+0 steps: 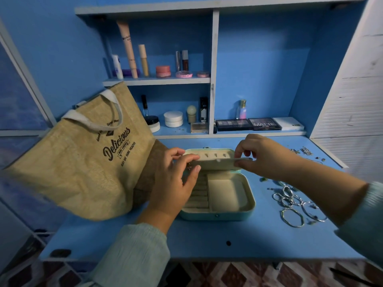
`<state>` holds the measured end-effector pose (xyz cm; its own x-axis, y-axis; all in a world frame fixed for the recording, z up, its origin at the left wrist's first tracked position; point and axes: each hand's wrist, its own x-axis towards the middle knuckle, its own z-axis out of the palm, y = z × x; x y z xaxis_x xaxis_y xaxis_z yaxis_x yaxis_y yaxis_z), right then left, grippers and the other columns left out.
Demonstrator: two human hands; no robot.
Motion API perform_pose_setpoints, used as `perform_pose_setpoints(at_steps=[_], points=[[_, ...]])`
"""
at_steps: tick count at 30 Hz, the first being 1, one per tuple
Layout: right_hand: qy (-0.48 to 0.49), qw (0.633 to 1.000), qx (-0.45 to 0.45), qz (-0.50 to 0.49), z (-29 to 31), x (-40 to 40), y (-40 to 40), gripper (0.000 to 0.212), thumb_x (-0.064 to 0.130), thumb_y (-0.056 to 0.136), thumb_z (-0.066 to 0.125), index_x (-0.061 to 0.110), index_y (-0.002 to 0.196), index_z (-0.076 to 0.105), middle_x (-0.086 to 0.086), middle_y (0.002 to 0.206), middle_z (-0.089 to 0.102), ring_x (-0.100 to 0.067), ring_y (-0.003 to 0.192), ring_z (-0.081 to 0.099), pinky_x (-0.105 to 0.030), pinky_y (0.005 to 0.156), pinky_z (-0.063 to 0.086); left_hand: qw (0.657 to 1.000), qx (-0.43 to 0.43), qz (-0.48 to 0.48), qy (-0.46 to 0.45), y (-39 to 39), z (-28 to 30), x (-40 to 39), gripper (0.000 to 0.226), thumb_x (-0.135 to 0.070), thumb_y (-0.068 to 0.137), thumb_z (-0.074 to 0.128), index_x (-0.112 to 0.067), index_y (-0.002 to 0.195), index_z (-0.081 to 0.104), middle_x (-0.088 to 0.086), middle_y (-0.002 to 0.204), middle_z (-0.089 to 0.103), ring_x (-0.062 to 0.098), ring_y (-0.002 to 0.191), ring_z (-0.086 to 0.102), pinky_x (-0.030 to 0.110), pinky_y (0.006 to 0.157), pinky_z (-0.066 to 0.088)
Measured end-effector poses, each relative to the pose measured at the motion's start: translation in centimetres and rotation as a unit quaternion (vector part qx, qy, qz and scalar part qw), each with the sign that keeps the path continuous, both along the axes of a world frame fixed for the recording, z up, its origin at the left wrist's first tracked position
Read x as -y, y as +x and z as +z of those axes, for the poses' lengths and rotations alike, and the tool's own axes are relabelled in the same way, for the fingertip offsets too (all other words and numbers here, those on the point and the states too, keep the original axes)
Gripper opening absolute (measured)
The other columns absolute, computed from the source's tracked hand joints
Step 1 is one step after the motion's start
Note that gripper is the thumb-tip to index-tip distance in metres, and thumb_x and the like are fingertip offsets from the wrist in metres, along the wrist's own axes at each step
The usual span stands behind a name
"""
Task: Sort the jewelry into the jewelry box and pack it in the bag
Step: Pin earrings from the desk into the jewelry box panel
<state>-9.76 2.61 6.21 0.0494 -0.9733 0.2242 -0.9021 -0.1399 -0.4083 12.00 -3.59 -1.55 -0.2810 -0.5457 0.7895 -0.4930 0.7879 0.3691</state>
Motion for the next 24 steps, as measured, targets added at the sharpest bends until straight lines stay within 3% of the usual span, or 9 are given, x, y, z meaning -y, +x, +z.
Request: perform_pose_setpoints(at_steps=[3,6,14,20,24], points=[[0.013,0.999,-0.031,0.01,0.0,-0.7,0.3,0.009,0.03,0.082,0.067,0.029,0.085,0.058,0.015,0.082,0.04,-0.005,0.074,0.045,-0.012,0.058,0.037,1.0,-0.001,0.007,-0.003,0.1,-0.1,-0.4,0.023,-0.034,0.087,0.052,-0.022,0.102,0.063,-0.001,0.111,0.039,0.01,0.101,0.046,0.025,0.087,0.041],[0.027,0.998,-0.049,0.014,-0.2,-1.0,0.5,0.012,0.03,0.082,0.067,0.03,0.085,0.055,0.015,0.083,0.04,-0.002,0.073,0.044,-0.02,0.066,0.035,1.0,0.014,0.014,-0.003,0.3,-0.2,-1.0,0.025,-0.033,0.087,0.051,-0.017,0.098,0.067,-0.002,0.111,0.039,0.012,0.101,0.046,0.024,0.085,0.041],[0.059,0.997,-0.056,0.012,-0.2,-1.6,0.9,0.012,0.031,0.082,0.066,0.03,0.088,0.056,0.014,0.085,0.042,-0.005,0.074,0.045,-0.016,0.058,0.033,0.999,0.046,0.018,-0.004,0.4,-0.4,-1.9,0.028,-0.034,0.087,0.048,-0.016,0.095,0.069,-0.002,0.105,0.039,0.021,0.097,0.051,0.035,0.08,0.048],[0.08,0.995,-0.062,0.015,-0.4,-1.8,0.8,0.013,0.033,0.081,0.067,0.033,0.088,0.056,0.011,0.089,0.046,-0.011,0.078,0.049,-0.027,0.072,0.044,0.993,0.108,0.034,-0.041,0.1,-0.1,-2.4,0.026,-0.032,0.087,0.047,-0.019,0.092,0.069,-0.001,0.094,0.06,0.025,0.09,0.055,0.032,0.084,0.039],[0.093,0.993,-0.066,0.018,-0.5,-2.0,0.6,0.014,0.035,0.082,0.067,0.033,0.092,0.058,0.012,0.09,0.048,-0.006,0.075,0.047,-0.02,0.065,0.04,0.991,0.126,0.02,-0.041,-0.3,-0.1,-2.7,0.024,-0.031,0.088,0.046,-0.021,0.093,0.067,-0.005,0.092,0.062,0.021,0.092,0.054,0.044,0.08,0.046]])
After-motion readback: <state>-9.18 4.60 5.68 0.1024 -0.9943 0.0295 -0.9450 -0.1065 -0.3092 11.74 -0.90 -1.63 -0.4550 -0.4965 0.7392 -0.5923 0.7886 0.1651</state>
